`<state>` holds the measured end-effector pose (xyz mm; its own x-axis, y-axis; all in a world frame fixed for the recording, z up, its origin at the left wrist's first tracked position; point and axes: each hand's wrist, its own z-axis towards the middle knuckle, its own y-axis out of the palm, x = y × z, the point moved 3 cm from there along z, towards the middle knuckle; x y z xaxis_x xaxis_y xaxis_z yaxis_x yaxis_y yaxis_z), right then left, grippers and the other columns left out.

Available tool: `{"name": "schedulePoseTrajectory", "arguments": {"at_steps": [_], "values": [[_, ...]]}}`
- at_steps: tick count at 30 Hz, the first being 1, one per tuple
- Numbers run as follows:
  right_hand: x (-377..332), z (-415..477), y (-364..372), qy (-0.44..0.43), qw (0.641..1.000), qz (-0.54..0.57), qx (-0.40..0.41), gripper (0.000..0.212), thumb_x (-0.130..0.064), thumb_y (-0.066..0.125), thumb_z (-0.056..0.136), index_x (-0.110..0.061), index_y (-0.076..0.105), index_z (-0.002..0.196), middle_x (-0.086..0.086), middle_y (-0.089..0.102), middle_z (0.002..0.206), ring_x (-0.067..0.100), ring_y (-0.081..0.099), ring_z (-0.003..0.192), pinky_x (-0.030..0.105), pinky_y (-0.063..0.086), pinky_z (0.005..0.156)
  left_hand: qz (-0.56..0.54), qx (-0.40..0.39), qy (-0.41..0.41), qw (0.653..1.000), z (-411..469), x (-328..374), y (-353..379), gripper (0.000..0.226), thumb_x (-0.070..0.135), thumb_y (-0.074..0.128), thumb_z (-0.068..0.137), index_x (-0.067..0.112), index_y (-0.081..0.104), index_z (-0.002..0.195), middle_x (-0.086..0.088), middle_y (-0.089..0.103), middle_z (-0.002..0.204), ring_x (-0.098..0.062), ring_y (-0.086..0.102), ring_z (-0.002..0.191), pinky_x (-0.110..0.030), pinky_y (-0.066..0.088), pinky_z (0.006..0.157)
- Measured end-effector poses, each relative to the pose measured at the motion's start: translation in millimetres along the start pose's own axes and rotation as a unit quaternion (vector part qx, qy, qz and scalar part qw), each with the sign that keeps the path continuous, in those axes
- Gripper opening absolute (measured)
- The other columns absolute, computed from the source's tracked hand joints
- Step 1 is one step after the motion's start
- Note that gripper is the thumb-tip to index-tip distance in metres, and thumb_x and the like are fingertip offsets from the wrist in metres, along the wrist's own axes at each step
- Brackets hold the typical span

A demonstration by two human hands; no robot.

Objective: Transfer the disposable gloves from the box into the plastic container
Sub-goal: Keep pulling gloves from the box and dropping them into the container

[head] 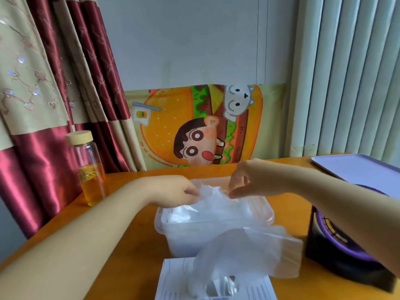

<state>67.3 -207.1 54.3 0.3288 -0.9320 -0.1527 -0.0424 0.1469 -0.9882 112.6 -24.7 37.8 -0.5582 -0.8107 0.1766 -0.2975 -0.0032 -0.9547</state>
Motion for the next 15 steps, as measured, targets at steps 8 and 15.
{"name": "schedulePoseTrajectory", "arguments": {"at_steps": [8, 15], "values": [[-28.5, -63.2, -18.4, -0.022, 0.981, 0.049, -0.187, 0.074, -0.067, 0.061, 0.058, -0.041, 0.049, 0.127, -0.018, 0.056, 0.123, 0.002, 0.055, 0.111, 0.027, 0.043, 0.097, -0.148, 0.039, 0.098, 0.983, -54.5, 54.1, 11.7, 0.055, 0.077, 0.043, 0.067, 0.041, 0.059, 0.106, 0.023, 0.064, 0.102, 0.007, 0.060, 0.095, -0.024, 0.047, 0.094], [-23.2, -91.2, 2.9, -0.012, 0.985, -0.160, -0.059, 0.070, -0.021, 0.068, 0.085, -0.035, 0.029, 0.141, -0.009, 0.048, 0.132, 0.012, 0.049, 0.115, 0.024, 0.046, 0.090, -0.036, 0.117, 0.132, 0.984, -61.1, 67.1, 19.8, 0.004, 0.038, 0.066, 0.087, 0.035, 0.064, 0.087, 0.021, 0.063, 0.090, 0.006, 0.058, 0.087, -0.025, 0.050, 0.084]]}}
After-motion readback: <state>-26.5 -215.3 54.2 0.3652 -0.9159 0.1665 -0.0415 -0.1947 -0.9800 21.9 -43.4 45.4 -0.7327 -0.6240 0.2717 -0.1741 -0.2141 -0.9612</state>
